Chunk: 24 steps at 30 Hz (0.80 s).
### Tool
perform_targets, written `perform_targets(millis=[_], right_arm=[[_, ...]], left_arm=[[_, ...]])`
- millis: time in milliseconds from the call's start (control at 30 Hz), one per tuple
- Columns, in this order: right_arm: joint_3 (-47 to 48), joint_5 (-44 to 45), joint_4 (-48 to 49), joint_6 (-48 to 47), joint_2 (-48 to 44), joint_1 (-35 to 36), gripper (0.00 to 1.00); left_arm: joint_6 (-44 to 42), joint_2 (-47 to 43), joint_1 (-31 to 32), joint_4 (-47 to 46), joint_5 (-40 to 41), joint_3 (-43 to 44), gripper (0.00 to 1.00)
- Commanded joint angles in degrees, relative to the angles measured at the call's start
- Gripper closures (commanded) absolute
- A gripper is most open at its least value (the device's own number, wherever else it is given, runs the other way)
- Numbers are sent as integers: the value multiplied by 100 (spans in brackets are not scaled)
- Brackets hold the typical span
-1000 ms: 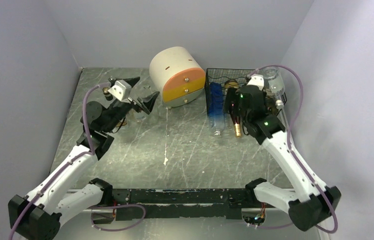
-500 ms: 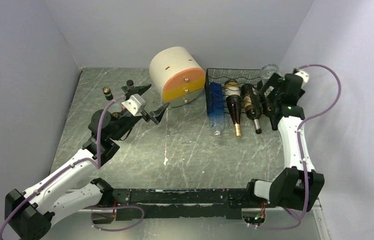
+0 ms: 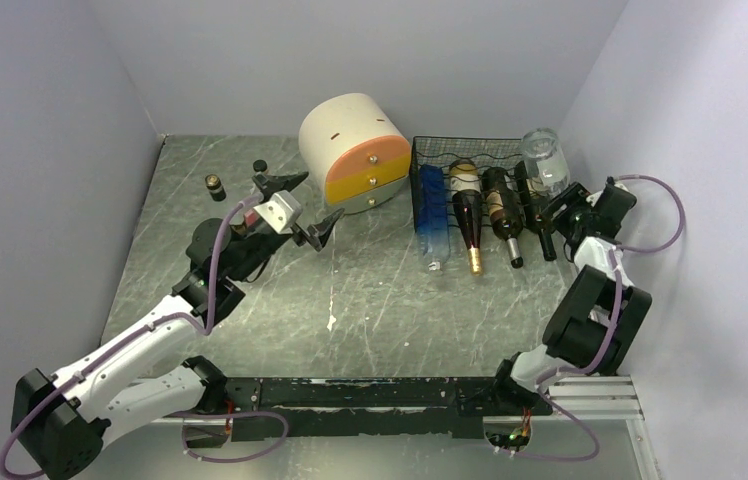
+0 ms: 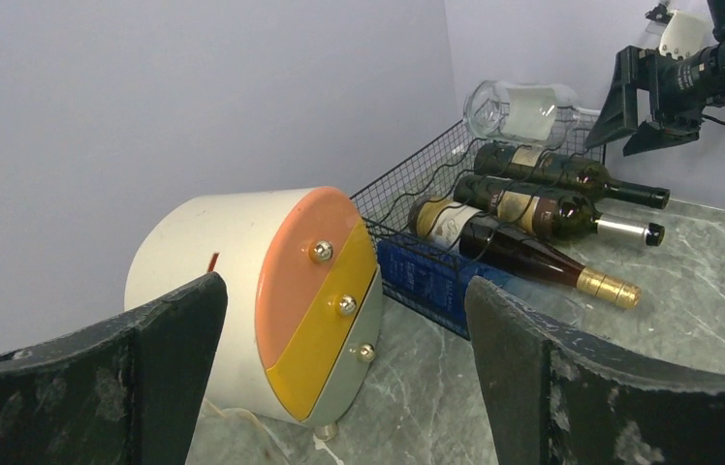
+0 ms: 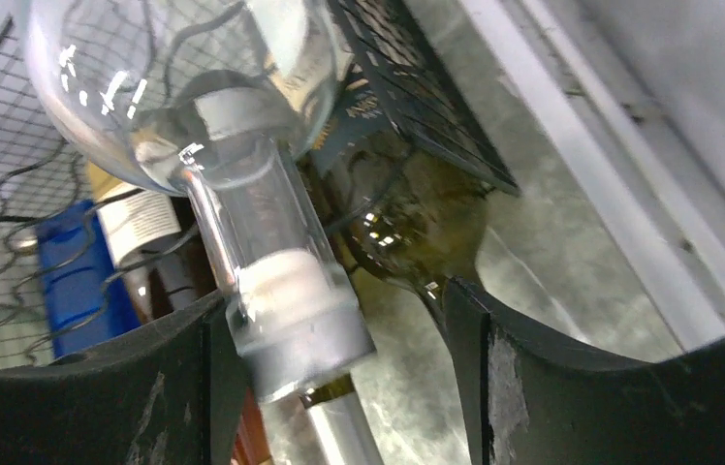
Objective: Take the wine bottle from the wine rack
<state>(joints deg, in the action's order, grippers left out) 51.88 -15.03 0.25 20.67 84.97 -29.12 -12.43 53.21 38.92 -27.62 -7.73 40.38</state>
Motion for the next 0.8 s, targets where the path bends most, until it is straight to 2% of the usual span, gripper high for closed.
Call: perform_targets(millis=[0, 200, 333, 467, 567, 767], right_arm=[[281, -1441, 981, 240, 435, -181, 29], [350, -1619, 1241, 480, 691, -233, 29], [524, -1452, 794, 132, 705, -234, 32], [395, -1531, 1098, 248, 684, -234, 36], [515, -1572, 969, 192, 811, -234, 40], [285, -1656, 1383, 437, 722, -234, 51]], left_arm=[[-149, 109, 56, -253, 73, -28, 4], [-362, 37, 66, -103, 43, -1, 5], [-530, 94, 69, -56, 207, 2, 4], [-528, 93, 93, -125, 160, -63, 4], [-492, 207, 104, -130, 94, -31, 5], [-454, 203, 272, -112, 10, -53, 5]])
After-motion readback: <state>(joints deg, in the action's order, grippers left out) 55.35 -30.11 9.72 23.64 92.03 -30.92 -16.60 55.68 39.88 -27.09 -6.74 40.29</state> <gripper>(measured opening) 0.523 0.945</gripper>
